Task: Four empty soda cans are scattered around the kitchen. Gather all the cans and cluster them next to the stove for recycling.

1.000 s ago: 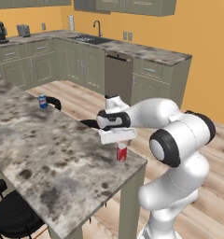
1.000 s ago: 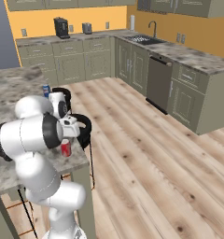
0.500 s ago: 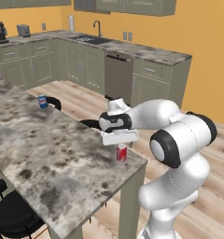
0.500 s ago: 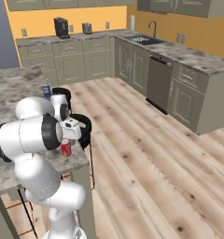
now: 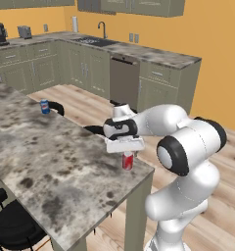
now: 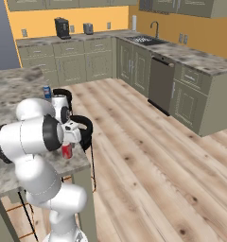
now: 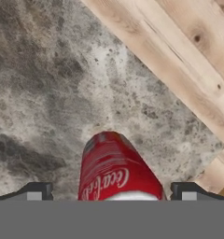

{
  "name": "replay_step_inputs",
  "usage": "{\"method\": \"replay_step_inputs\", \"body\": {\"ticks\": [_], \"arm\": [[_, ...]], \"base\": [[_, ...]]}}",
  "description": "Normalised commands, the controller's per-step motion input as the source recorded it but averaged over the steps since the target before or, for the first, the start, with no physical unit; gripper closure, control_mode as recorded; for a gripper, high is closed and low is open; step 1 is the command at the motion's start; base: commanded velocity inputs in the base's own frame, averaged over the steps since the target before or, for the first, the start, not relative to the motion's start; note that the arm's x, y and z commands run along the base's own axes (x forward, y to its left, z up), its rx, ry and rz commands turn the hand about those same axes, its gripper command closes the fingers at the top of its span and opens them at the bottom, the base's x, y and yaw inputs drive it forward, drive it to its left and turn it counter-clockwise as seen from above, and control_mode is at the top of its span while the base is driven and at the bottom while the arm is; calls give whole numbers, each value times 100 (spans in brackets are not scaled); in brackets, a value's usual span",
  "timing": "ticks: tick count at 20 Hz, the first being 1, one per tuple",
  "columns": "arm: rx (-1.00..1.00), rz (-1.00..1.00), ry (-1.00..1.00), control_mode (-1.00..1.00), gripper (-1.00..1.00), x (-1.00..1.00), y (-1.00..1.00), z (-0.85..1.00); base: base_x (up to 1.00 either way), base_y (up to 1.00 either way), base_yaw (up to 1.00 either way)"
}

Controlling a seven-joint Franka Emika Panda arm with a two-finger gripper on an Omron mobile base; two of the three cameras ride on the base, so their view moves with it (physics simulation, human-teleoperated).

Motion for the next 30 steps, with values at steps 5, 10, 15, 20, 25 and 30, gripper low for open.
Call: {"method": "replay_step_inputs", "body": {"ticks": [5,10,15,20,25,30], "arm": [[0,-9,-1,-100,100,-1,2,-10],[0,-8,0,-100,100,0,0,-15],[1,1,0,-100,100,-8,10,5],[0,7,1,-100,100,-27,32,41],[0,14,3,-100,100,-39,20,28],[5,19,-6,-100,100,-55,9,9]], "base": [[0,0,0],[0,0,0],[0,0,0],[0,0,0],[0,0,0],[0,0,0]]}}
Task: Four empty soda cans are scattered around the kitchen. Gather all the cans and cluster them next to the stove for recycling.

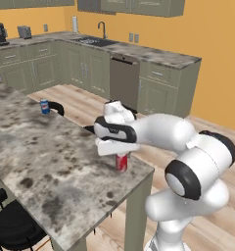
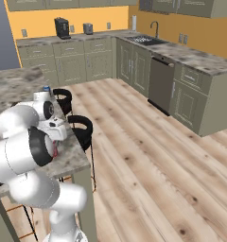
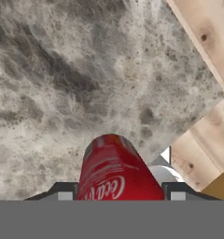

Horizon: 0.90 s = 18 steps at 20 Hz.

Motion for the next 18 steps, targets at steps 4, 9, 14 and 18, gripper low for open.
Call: {"method": "replay_step_inputs", "body": {"ticks": [4,9,14,18], "arm": [[8,16,-1,-100,100,-49,9,19],[4,8,0,-100,100,-27,5,16],[0,0,0,100,100,0,0,0],[0,0,0,100,100,0,0,0]], "base": [[0,0,0],[0,0,0],[0,0,0],[-32,30,10]]}}
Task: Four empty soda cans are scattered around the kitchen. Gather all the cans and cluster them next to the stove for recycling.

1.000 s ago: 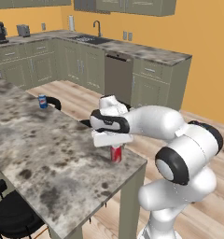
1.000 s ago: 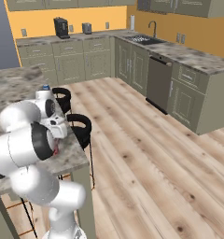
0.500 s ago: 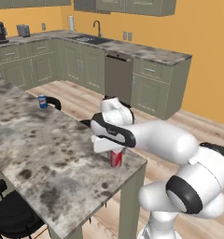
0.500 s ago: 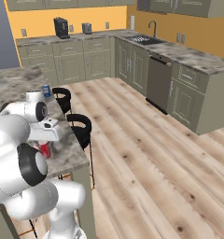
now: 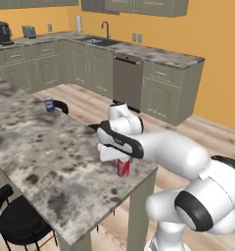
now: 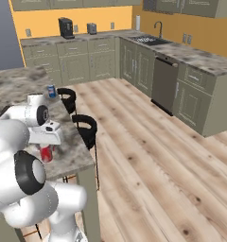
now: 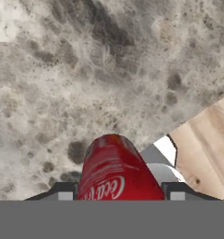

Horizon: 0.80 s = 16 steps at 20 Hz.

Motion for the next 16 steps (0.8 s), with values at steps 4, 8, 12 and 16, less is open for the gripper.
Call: {"method": "replay_step_inputs", "body": {"ticks": [4,8,12,16], "arm": [[0,0,0,100,100,0,0,0],[0,0,0,100,100,0,0,0],[0,0,0,100,100,0,0,0],[0,0,0,100,100,0,0,0]], "base": [[-45,48,16],[-41,52,20],[-20,60,11],[-9,68,1]]}}
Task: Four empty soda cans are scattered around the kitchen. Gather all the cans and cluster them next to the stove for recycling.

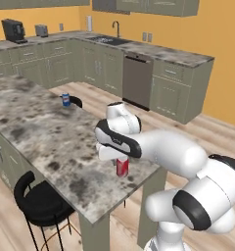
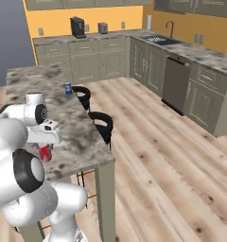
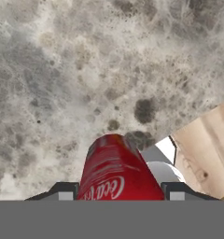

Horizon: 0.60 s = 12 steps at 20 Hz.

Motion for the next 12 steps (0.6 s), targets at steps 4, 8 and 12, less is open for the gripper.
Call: {"method": "replay_step_inputs", "body": {"ticks": [4,8,12], "arm": [[0,0,0,100,100,0,0,0],[0,0,0,100,100,0,0,0],[0,0,0,100,100,0,0,0]], "base": [[-41,56,6],[-65,29,4],[-72,12,0]]}}
